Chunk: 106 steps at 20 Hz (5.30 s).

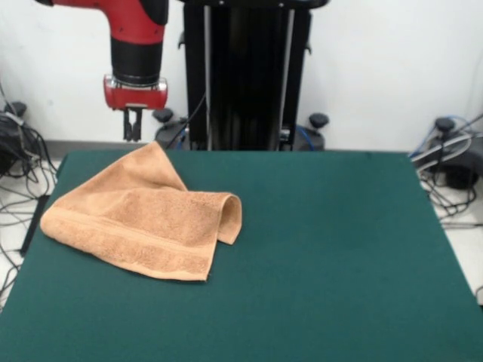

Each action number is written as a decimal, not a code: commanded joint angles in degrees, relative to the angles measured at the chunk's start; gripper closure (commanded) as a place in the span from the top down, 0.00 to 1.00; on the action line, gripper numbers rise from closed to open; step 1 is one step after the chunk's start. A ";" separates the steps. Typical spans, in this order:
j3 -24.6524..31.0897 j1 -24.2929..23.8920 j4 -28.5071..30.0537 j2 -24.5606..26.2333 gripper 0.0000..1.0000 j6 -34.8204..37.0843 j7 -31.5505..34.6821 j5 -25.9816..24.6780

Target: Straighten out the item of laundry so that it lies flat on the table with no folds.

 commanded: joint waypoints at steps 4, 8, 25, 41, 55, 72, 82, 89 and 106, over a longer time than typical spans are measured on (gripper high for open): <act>14.15 -0.18 1.70 -7.90 0.00 12.96 -3.82 7.86; 13.85 1.68 -0.09 -7.47 0.00 12.41 -1.42 7.91; 12.97 3.88 -1.59 -5.97 1.00 10.96 0.58 7.40; 4.90 11.68 -6.99 2.09 1.00 -4.26 9.79 7.03; 2.51 12.63 -7.69 3.19 1.00 -8.97 8.64 9.71; 5.50 12.68 -11.50 6.28 1.00 -5.52 6.89 11.85; 5.38 13.65 -21.20 14.46 1.00 -4.45 6.07 13.75; 4.91 14.46 -26.24 18.61 1.00 -4.34 5.75 14.68; -6.91 24.95 -27.05 18.86 1.00 -6.83 11.11 21.11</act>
